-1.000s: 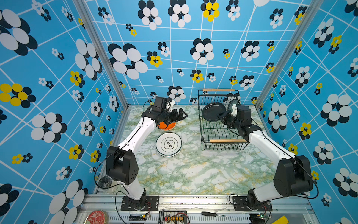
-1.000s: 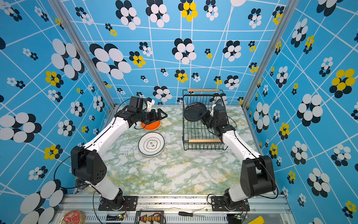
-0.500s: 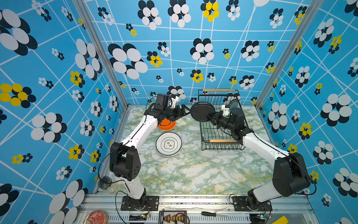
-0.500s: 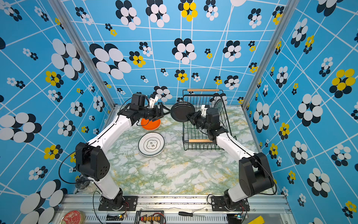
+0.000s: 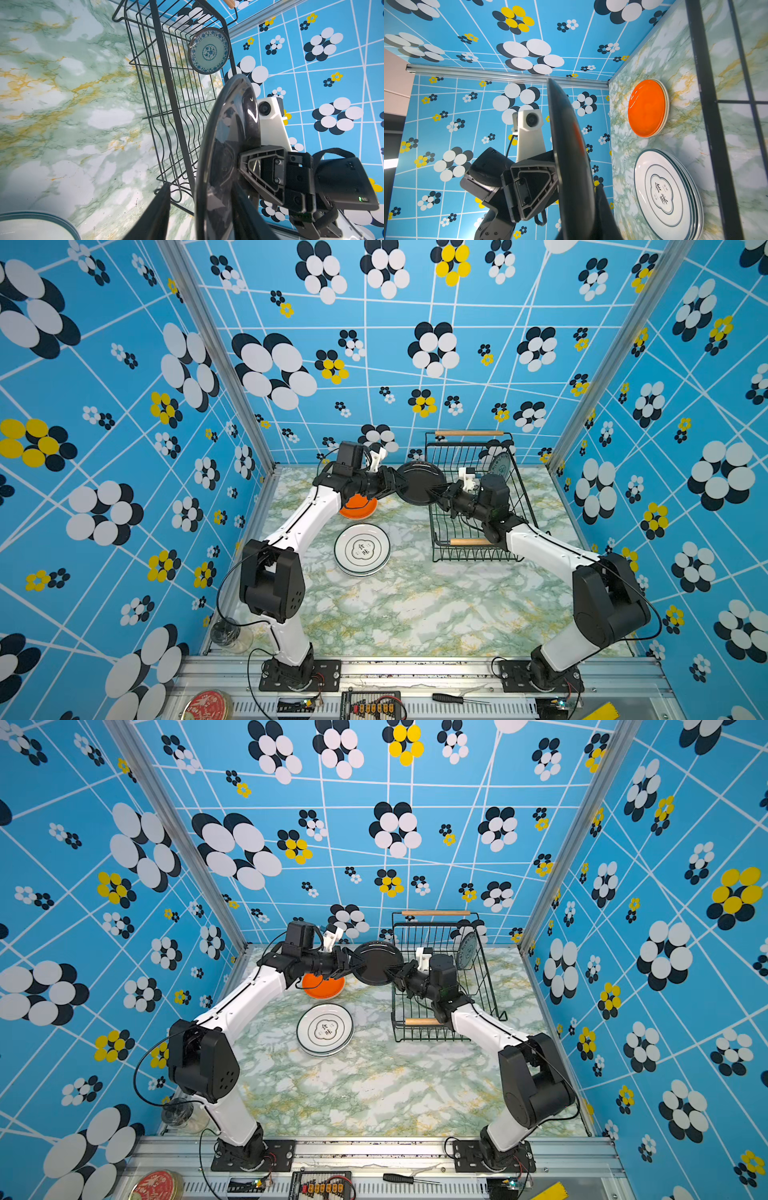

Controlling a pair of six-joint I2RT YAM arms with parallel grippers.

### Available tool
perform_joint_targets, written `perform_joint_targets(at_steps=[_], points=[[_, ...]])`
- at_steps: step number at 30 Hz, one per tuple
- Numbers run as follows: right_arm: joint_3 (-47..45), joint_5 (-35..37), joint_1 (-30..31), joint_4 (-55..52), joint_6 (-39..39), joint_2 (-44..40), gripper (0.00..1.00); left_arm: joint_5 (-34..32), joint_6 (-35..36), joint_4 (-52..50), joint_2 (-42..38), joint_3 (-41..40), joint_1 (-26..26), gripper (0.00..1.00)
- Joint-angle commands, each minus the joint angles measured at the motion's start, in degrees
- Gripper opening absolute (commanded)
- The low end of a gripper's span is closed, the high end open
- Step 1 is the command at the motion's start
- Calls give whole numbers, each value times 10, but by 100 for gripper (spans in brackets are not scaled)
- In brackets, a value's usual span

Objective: Unload the plates from the dish rack
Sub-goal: Place the plate among the plates.

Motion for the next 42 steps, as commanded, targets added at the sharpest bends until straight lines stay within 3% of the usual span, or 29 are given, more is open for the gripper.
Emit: perform_joint_targets(at_steps=[1,7,13,19,22,25,29,37,42], points=[[20,-19,6,32,0,11,10,22,1,14,-5,-2,-3,37],[33,-23,15,30,-1,27,12,28,2,14,-7,-10,-2,21],[41,-23,17,29,-5,34,26,33,5,9,-9,-15,0,11],[54,-22,17,18,-15,40,46,38,4,7,-18,-27,11,2],[69,-18,17,-17,-37,42,68,40,4,4,-27,-34,20,1],[89,-2,17,-86,-80,39,85,34,10,-15,-38,-38,34,0],[146,45,17,-249,-178,34,98,26,17,-36,-57,-49,64,0],[306,166,17,-557,-371,65,99,-6,35,-83,-71,-57,120,0],[425,308,18,-724,-473,91,99,-66,45,-139,-48,-29,153,0]])
